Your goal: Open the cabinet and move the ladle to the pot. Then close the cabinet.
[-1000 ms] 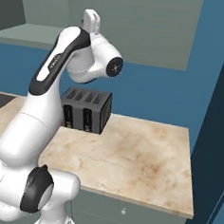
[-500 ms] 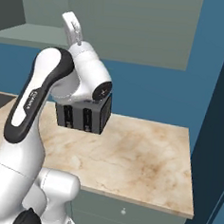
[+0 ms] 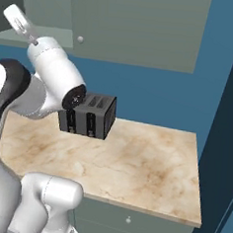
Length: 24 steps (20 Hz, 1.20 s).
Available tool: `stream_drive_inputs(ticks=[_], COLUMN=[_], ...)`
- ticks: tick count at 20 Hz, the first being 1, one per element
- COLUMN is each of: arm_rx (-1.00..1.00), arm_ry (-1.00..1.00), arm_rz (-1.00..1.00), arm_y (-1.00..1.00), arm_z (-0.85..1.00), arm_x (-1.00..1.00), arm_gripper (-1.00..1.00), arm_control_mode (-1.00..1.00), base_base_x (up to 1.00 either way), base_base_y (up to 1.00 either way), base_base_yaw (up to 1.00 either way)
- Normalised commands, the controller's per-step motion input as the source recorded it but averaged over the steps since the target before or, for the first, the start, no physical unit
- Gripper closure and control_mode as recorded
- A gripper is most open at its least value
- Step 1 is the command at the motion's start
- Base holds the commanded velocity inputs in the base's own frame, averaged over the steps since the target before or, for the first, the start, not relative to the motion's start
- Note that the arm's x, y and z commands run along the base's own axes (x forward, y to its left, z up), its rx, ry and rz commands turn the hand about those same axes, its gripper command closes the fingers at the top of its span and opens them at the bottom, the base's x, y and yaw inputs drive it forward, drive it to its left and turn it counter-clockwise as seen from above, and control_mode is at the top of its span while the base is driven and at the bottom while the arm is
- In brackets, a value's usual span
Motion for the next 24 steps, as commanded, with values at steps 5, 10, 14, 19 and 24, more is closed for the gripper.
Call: stream_drive_inputs(ticks=[5, 10, 14, 19, 24], arm_rx=[-0.33, -0.38, -0.44, -0.5, -0.54], arm_ry=[-0.17, -0.18, -0.23, -0.19, -0.28], arm_rz=[-0.06, -0.17, -0.23, -0.28, -0.29], arm_y=[0.64, 0.73, 0.59, 0.29, 0.18], arm_z=[0.34, -0.02, -0.16, -0.4, -0.5], arm_x=[-1.0, -0.99, -0.69, -0.06, 0.0], arm_gripper=[-1.0, -1.0, -1.0, -1.0, -1.0], arm_control_mode=[-1.0, -1.0, -1.0, -1.0, -1.0], base_base_x=[0.0, 0.0, 0.0, 0.0, 0.0], base_base_y=[0.0, 0.0, 0.0, 0.0, 0.0], base_base_yaw=[0.0, 0.0, 0.0, 0.0, 0.0])
